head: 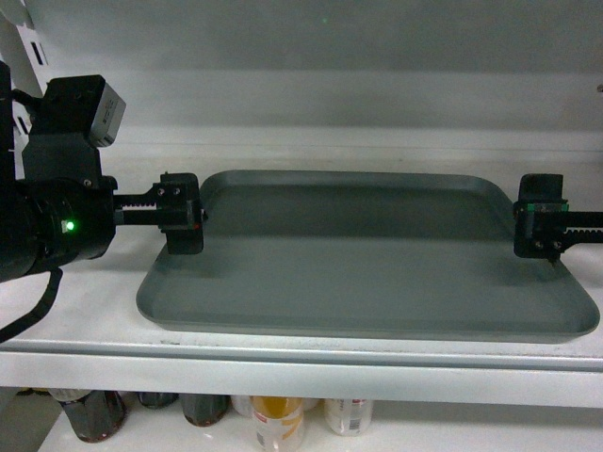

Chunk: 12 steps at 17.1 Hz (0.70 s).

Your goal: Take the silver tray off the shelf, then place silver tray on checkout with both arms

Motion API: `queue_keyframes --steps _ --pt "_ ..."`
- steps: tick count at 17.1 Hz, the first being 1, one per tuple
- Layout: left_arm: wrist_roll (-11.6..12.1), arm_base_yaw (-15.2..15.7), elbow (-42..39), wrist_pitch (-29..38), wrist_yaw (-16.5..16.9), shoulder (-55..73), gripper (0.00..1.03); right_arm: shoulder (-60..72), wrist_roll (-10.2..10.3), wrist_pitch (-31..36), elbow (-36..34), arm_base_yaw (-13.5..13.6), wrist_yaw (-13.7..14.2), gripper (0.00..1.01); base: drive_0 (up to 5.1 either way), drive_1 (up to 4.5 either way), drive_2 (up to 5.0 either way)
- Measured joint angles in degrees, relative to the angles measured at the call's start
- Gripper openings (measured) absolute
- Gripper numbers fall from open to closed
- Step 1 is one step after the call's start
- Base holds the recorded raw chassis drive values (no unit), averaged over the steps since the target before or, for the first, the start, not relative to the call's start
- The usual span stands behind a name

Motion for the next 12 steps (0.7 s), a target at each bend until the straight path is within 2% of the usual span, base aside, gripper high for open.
queue_keyframes --steps 2,4,6,10,12 --pt "-0.3 0.8 2.6 -1.0 0.9 1.7 0.98 2.2 0.7 -2.5 3.0 -0.1 0.2 0.98 0.0 0.00 0.0" --pt "-0.3 1.0 4.9 -1.5 1.0 3.9 0.98 4.9 2.5 -6.9 6.6 -0.6 0.7 0.98 0.0 0.00 0.0" --pt "0.2 0.2 5.2 -1.5 0.7 5.1 0.98 7.0 3.7 -9.3 8.2 -0.9 1.2 0.98 0.0 0.00 0.0" --pt "2.5 -1.8 5.2 -0.1 -0.9 5.6 0.98 8.6 4.3 -8.0 8.8 -0.7 1.2 0.98 0.0 0.00 0.0" --pt "2.7 -1.9 5.2 -0.1 -1.1 6.6 0.98 9.2 4.2 -7.0 9.0 -0.7 1.1 0.98 0.0 0.00 0.0"
